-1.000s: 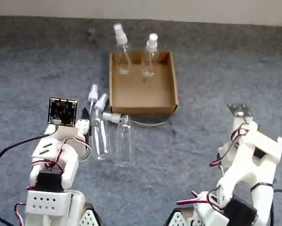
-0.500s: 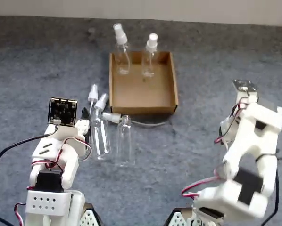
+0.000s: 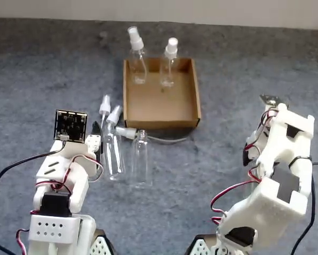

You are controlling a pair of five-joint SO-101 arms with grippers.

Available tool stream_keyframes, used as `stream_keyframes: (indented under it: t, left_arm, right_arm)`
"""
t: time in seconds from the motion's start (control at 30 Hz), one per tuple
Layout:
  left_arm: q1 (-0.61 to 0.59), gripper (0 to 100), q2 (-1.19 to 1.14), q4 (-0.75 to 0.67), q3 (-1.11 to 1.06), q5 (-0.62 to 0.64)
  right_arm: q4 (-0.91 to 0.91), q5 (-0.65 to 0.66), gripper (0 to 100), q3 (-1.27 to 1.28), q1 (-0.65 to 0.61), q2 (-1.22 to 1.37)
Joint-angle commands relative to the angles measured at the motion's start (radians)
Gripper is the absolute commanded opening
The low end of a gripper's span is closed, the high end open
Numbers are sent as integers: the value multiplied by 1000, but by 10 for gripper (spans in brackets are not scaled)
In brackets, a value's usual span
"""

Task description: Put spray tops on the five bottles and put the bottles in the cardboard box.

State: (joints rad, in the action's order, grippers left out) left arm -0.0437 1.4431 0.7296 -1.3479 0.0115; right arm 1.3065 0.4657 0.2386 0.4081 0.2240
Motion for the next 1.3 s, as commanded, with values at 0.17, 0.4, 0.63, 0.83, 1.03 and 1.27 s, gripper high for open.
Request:
stream_keyframes:
  t: [0.17,0.4,0.63,0.83,1.03,1.27]
  left_arm:
    - [-74,53,-176,115,252,-44]
    - [-183,56,-802,361,799,-141]
    - [-171,69,-1405,618,1392,-216]
    - [-105,150,-1817,726,1801,-247]
    - [-71,148,-2091,726,2100,-192]
    - [-28,148,-2312,726,2284,-184]
  right_arm:
    - [13,9,3,-97,-122,-19]
    - [-21,140,3,-96,-232,-79]
    - [-45,233,3,96,-254,-348]
    - [-67,288,3,285,-254,-559]
    - [-93,287,3,435,-255,-704]
    - [-93,288,3,504,-255,-768]
